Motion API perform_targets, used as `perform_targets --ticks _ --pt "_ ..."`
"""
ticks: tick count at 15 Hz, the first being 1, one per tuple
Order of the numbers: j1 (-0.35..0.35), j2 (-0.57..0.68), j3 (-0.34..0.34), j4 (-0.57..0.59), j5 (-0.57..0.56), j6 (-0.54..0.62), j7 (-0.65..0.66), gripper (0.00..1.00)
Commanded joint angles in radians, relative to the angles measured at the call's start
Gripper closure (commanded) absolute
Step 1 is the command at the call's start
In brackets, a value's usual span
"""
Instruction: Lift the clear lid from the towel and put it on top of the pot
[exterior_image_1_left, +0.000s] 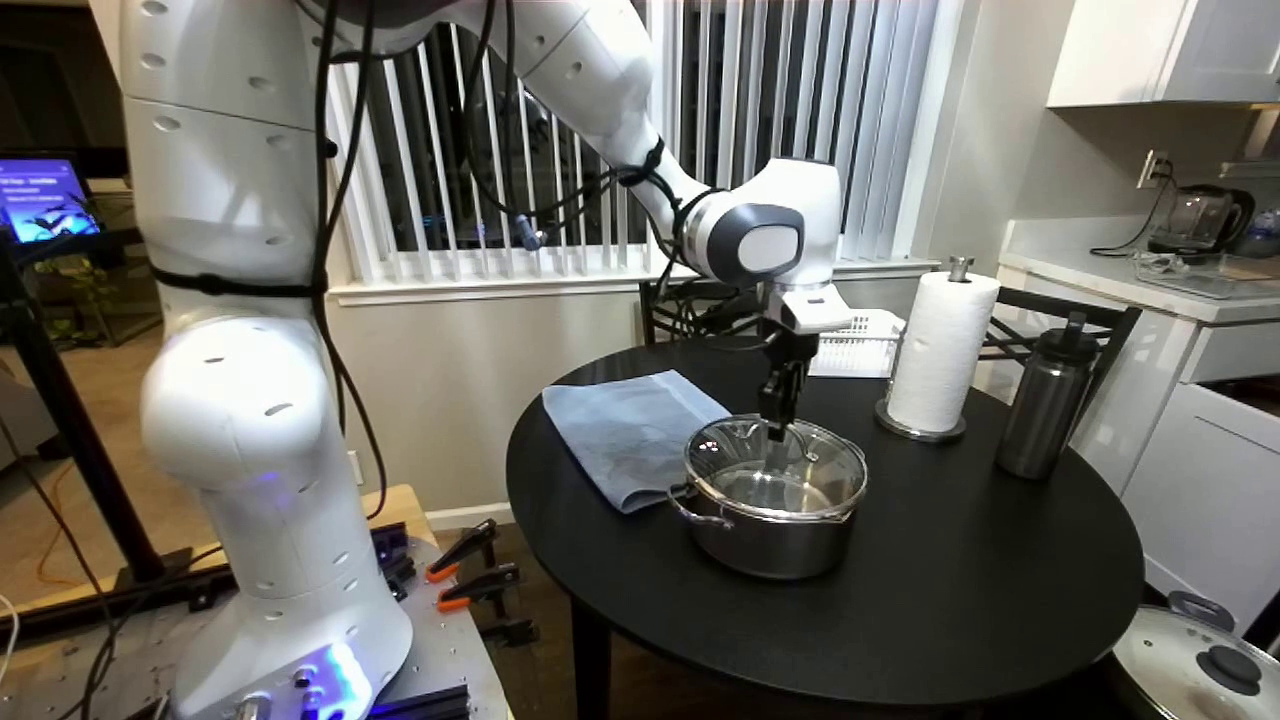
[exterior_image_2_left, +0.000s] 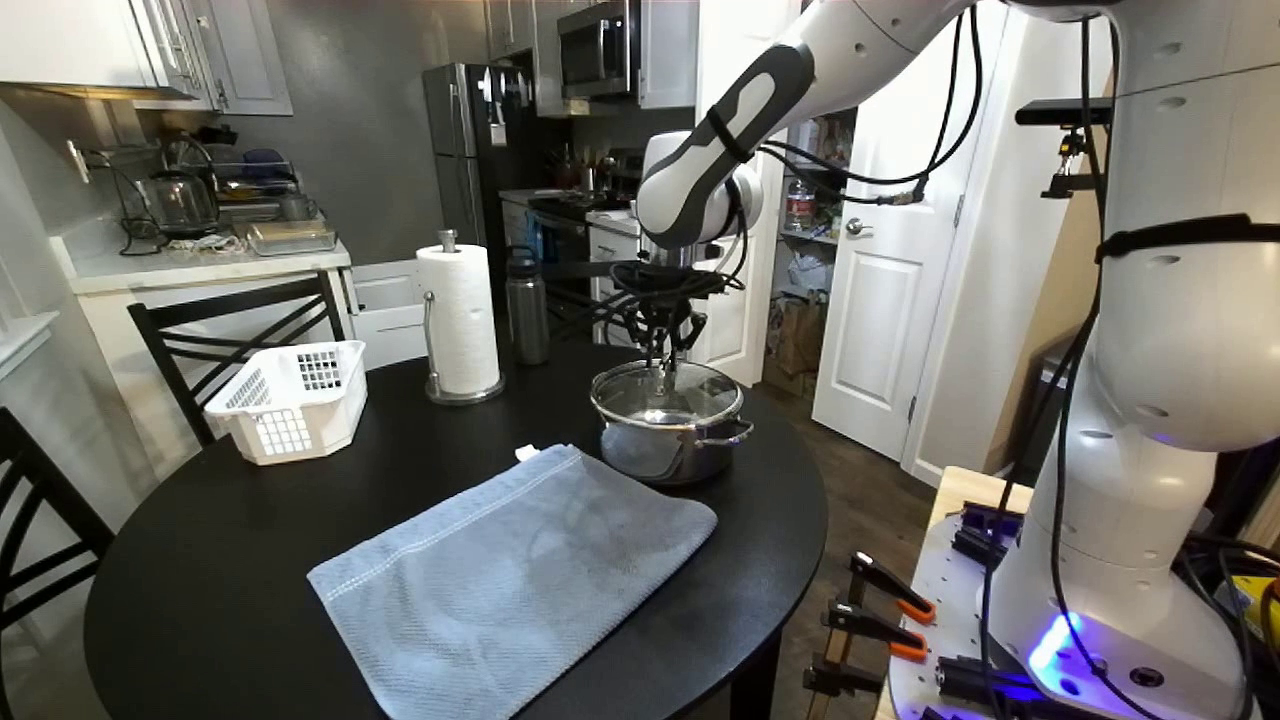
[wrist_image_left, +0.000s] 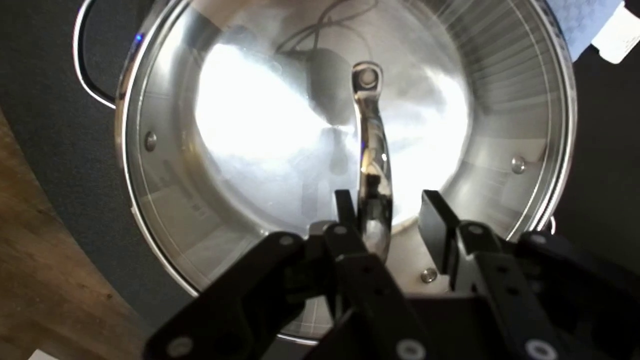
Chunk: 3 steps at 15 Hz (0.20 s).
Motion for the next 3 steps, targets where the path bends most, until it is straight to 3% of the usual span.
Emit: perform_targets --ticks 1,3 --pt "-0.002 0.000 0.002 0.002 0.000 -0.003 0.000 0.60" --pt "-0.002 0.000 0.002 0.002 0.000 -0.003 0.000 0.60"
